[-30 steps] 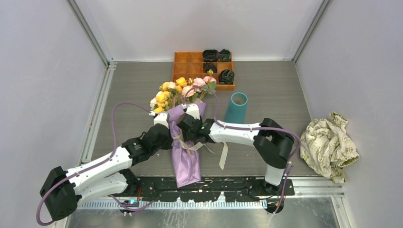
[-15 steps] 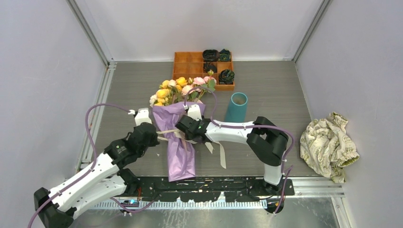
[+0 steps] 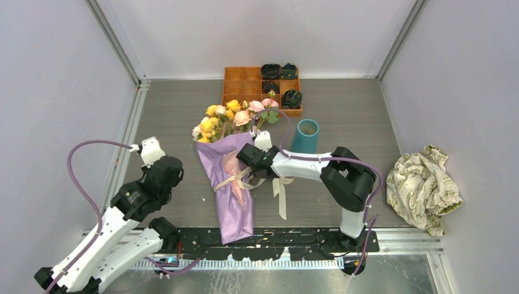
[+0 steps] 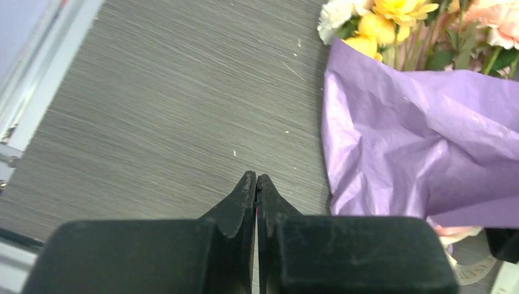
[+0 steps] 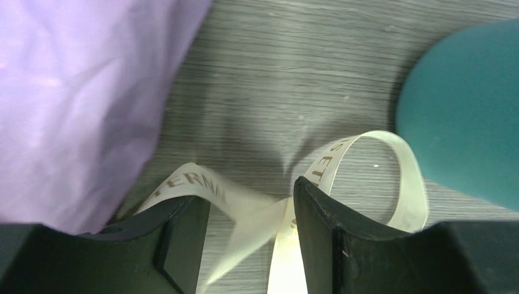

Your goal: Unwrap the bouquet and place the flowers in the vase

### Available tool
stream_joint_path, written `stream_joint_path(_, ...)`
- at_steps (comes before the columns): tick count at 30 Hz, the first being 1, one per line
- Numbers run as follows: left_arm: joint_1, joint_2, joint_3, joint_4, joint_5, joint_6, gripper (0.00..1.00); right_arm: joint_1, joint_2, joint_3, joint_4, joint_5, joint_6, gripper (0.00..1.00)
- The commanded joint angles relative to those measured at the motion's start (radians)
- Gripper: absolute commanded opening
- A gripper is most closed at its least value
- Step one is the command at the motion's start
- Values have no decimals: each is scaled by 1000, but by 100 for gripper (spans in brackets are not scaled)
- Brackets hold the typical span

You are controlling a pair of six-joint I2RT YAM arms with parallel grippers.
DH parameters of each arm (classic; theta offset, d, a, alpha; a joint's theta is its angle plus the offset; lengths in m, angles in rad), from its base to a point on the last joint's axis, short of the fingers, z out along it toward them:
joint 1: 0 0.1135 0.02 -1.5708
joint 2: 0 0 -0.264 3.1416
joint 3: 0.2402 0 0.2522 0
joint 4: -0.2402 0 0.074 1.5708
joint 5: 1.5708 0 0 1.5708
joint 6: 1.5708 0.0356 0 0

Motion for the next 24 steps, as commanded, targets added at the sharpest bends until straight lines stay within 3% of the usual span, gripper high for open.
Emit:
stream_joint_path(1,18,8,49,-69,-96,-22,2,-16,-61,-24,-31,73,-2,57)
stream_joint_path(3,19,10,39,-21,-25,5,3,-18,-75,-32,-28,71,-5,57)
stream_joint_path(8,19,32,-63,343,487,211,9,-20,-77,-27,-2,25,-16,57)
stream_joint_path(12,18,141,-100,473,685,249,17,-19,-75,-22,13,-11,-16,57)
stream_joint_path(18,19,215,-201,654,829,243,32,-20,-89,-31,23,-30,-16,57)
stream_joint_path(24,18,231,-238,669,845,241,34,-19,-87,-32,32,-39,-20,58)
